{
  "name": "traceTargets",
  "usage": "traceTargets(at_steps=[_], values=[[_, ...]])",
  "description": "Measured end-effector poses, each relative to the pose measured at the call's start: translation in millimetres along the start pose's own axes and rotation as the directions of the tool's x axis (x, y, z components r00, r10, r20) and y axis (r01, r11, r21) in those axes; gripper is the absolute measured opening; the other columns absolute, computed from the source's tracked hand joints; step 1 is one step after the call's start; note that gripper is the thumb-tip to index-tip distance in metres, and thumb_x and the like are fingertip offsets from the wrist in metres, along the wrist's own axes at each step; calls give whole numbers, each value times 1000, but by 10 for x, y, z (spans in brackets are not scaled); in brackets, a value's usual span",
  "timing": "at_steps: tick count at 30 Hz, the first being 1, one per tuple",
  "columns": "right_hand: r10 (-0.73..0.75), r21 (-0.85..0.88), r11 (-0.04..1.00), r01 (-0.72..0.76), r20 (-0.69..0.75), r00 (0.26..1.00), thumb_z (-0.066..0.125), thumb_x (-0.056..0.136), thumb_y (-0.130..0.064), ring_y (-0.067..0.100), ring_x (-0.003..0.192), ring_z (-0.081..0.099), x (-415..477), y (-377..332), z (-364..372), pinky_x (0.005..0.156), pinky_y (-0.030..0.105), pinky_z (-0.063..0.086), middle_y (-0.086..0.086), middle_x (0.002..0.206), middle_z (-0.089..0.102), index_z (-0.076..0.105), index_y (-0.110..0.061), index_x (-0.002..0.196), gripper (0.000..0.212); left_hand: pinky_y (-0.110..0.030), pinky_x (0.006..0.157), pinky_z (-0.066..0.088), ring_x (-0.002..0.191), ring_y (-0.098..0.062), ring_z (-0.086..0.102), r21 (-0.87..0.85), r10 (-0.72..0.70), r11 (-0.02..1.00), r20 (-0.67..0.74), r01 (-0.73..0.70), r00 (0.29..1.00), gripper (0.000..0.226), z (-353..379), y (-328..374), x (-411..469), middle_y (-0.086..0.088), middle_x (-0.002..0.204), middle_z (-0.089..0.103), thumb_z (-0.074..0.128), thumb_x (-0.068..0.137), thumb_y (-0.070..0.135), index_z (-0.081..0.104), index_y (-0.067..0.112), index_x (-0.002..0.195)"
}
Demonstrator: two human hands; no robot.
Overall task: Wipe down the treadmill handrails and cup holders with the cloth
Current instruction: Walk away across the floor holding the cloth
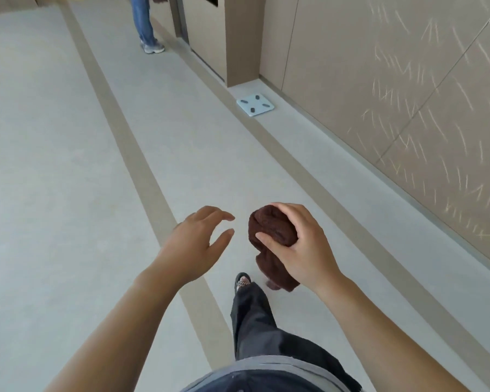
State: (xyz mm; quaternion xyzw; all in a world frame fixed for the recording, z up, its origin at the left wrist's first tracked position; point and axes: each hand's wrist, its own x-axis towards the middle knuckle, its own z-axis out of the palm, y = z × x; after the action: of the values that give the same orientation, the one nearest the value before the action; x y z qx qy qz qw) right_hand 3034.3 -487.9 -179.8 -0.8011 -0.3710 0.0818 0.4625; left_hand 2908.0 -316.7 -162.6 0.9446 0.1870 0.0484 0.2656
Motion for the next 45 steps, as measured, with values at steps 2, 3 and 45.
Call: traceTargets(at_steps=[2,3,45], values=[[-5,4,1000,5,9,1000,75,78,-38,15,113,54,727,147,141,97,38,45,-9,119,56,57,-26,121,48,-27,75,37,62,-3,46,17,-24,1000,-4,25,1000,30,-145,-255,645,13,126,52,44,92,41,53,33,120],[-4,10,1000,4,24,1000,74,78,-38,15,113,54,1084,203,214,97,38,45,-9,119,56,56,-27,121,47,-27,75,38,62,-5,45,29,-45,999,1,45,999,30,-236,-383,935,13,126,52,44,93,41,52,33,121],[-6,65,998,-5,168,986,73,78,-42,5,111,52,14130,1483,3330,97,28,46,-15,117,55,54,-33,120,47,-27,83,42,83,-8,50,71,-182,981,2,181,983,35,-3673,-5777,12519,13,131,49,42,92,44,48,34,125]])
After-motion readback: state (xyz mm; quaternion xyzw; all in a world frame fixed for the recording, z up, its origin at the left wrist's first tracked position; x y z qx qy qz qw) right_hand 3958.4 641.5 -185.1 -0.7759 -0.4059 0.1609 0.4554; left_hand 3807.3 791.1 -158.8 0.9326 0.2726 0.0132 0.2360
